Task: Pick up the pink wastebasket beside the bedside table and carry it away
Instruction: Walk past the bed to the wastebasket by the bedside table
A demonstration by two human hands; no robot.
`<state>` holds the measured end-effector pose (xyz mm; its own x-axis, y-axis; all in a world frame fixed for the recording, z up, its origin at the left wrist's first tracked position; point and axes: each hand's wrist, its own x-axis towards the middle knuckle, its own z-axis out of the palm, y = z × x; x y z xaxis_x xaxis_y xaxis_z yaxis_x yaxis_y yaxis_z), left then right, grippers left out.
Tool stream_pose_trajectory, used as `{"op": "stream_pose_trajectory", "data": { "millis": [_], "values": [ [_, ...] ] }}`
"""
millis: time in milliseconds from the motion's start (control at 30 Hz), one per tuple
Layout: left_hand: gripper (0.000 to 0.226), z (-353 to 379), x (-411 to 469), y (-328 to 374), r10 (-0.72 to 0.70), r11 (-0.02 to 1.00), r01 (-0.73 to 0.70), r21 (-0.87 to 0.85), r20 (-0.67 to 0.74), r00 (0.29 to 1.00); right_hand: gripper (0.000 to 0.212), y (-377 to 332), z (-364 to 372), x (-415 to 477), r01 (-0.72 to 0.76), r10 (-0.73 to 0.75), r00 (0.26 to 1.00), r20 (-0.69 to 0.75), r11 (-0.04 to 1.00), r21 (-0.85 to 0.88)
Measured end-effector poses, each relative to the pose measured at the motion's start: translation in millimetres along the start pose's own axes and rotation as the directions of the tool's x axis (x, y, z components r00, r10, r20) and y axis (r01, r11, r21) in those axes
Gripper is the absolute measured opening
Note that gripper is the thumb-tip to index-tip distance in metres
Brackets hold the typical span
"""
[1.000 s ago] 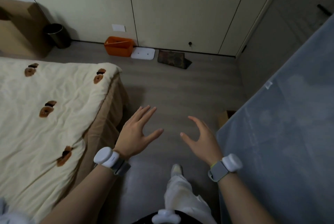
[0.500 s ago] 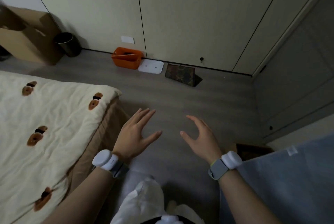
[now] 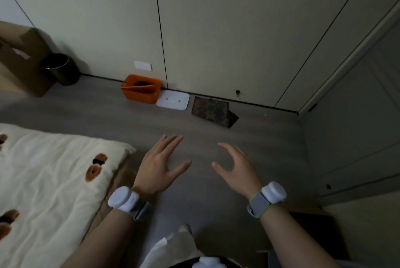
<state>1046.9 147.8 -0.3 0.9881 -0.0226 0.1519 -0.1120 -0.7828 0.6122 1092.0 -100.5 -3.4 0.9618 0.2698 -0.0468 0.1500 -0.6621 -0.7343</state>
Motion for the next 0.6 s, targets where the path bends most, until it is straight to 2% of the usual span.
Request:
{"op": "stream_pose_trajectory", "data": {
  "millis": [300,600],
  "values": [
    [0.077,-26.2,112.3,-58.7,-0.003,1.0,0.003,0.028,-0.008,1.0,0.053,-27.1,12.1,130.1,0.041,-0.041,0.999,-0.024,0.999,-0.003],
    [0.076,-26.2,229.9,-117.8,-0.128,0.99,0.13,0.061,-0.028,0.991,0.06,-22.2,31.5,295.1,0.123,-0.124,0.987,0.107,0.992,0.013]
  ]
}}
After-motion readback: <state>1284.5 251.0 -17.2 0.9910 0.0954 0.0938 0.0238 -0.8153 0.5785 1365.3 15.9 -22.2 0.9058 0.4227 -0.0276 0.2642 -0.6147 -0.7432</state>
